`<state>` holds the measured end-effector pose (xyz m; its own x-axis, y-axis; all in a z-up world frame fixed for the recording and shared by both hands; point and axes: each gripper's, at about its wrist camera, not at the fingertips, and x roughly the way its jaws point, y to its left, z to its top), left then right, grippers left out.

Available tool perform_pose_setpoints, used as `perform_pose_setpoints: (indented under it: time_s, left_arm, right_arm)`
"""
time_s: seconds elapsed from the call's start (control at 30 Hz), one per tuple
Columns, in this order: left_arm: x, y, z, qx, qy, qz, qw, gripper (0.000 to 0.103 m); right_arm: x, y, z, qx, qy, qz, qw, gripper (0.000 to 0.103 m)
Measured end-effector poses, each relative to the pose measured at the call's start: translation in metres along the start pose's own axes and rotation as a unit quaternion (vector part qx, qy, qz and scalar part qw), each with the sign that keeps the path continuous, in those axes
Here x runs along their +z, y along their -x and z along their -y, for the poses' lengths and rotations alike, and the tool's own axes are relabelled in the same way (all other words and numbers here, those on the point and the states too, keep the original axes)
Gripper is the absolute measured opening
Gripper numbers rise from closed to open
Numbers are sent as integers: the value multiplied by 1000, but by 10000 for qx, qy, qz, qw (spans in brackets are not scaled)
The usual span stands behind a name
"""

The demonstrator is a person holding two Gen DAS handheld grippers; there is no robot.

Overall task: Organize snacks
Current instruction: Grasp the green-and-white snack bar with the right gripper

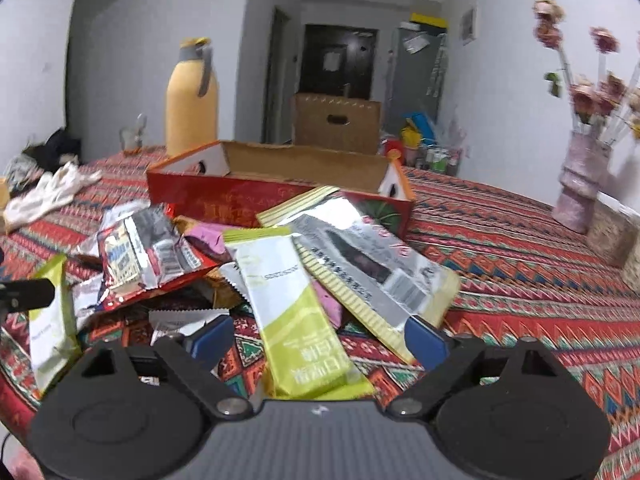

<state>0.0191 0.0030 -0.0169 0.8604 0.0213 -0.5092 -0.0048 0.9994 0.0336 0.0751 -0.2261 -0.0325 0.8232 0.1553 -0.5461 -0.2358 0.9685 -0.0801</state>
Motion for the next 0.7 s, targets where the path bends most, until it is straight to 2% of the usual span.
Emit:
perform_pose_setpoints:
  time_s: [0.1,0.2,0.27,0.33,0.37,0.4,0.7]
  left_arm:
    - [0,-3,0,20,-3,-33,10000,103]
    - [0,-5,-1,42,3,-63,10000,103]
    - [0,-7,-1,53,11,-92,9999,103]
    - [0,-9,-1,57,25,-117,9999,103]
    - [0,-10,-2,56,32,-127,9999,103]
    - [0,-10,-2,56,37,-137,9999,103]
    - [2,-12,-4,154,129,-311,9993,103]
  right_arm:
    - [7,-16,-1,137,108,-149,9997,83]
    - [12,-25,0,267,144,-234,9993,73]
    - [13,-28,-1,319,192,-254,9990,72]
    - [14,-30,-1,360,236,-317,9986,57]
    - [14,-31,1,419,227,-363,9982,44]
    - [14,-31,1,440,231,-374,9981,40]
    - [10,-13,6,416,-86,-35,9991,37]
